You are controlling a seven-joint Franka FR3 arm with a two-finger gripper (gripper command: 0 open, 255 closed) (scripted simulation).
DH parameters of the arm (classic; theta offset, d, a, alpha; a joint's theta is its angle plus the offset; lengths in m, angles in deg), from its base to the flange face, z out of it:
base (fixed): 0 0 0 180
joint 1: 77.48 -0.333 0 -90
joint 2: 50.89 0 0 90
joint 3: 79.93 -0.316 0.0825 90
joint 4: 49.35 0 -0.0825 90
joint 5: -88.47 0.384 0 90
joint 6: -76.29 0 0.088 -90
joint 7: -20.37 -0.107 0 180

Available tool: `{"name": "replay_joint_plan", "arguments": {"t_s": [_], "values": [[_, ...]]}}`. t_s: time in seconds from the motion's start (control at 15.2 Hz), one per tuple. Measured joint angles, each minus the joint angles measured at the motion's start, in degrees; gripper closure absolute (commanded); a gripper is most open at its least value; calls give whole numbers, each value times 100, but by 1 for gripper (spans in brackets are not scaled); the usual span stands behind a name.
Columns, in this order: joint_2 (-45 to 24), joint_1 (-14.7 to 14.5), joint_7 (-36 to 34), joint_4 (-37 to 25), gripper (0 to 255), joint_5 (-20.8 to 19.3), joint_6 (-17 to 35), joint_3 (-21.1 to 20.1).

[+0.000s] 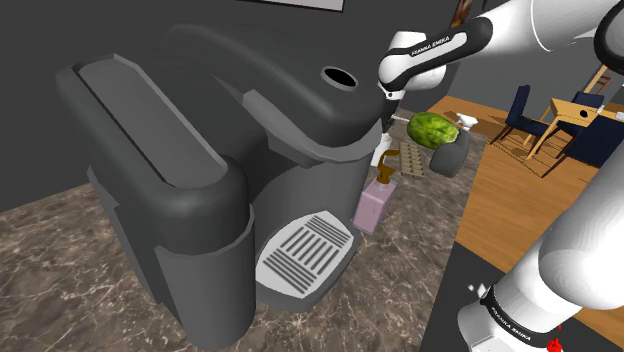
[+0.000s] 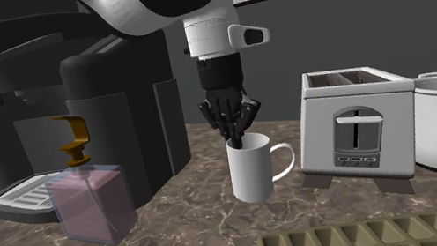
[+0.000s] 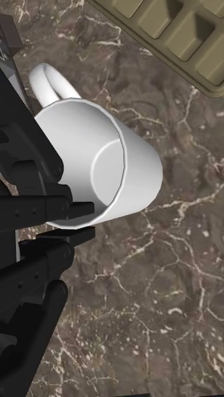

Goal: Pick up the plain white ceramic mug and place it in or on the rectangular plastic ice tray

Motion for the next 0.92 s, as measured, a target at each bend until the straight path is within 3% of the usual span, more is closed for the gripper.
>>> {"name": "replay_joint_plan", "arguments": {"t_s": [0.92], "values": [[345,11,-17,-623,255,-91,-962,20]]}}
